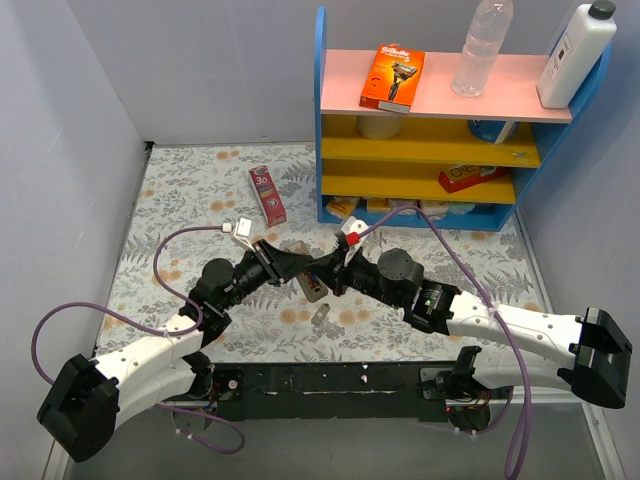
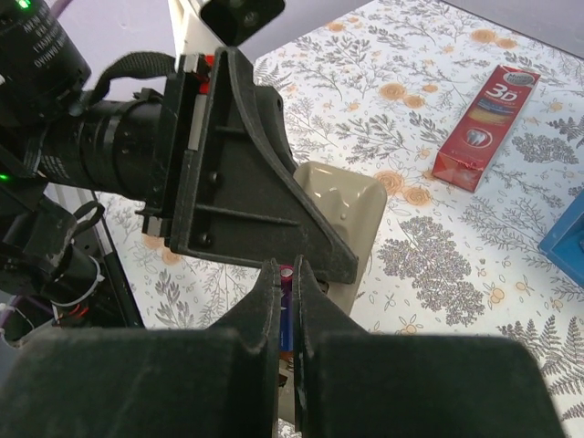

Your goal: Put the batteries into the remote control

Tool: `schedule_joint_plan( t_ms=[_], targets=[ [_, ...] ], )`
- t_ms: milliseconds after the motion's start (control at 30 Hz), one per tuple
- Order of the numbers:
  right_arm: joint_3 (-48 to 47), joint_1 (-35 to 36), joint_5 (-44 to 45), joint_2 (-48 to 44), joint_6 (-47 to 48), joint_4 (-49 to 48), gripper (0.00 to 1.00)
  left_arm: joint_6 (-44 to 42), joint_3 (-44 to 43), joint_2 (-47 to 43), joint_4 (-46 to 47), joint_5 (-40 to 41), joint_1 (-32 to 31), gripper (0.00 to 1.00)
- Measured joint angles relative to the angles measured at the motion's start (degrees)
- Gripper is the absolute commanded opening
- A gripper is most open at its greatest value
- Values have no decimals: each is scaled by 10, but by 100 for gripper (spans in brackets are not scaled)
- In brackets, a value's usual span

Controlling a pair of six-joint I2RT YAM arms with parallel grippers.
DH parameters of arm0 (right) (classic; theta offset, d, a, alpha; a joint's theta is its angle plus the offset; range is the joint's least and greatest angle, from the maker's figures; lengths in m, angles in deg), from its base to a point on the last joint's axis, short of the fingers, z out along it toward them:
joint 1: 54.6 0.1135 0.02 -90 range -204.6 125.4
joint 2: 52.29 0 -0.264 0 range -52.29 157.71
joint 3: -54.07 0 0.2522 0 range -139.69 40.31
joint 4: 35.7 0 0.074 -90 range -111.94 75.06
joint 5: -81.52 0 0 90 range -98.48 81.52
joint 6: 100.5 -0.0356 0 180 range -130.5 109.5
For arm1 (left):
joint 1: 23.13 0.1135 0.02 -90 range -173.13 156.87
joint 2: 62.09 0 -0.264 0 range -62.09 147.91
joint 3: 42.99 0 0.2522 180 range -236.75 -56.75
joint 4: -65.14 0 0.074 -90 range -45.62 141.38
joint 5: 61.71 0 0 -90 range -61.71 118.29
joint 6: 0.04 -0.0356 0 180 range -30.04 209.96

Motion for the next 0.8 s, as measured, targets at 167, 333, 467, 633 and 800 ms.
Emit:
schedule_joint_plan(
  t_ms=[167,333,467,633,800],
  targets=[
    [27,0,6,3,3,-18,1,4,-3,-3,-3,-2,0,0],
    [32,1,15,8,4,-28,1,3,-4,-6,-12,-2,0,0],
    [37,3,22,8,7,-33,1,1,-4,-9,-20,-2,0,0],
    [38,5,31,14,8,-31,4,-6,-4,-9,-31,-2,0,0],
    [32,7,37,37,8,-22,3,-24,-4,-9,-50,-2,0,0]
  ],
)
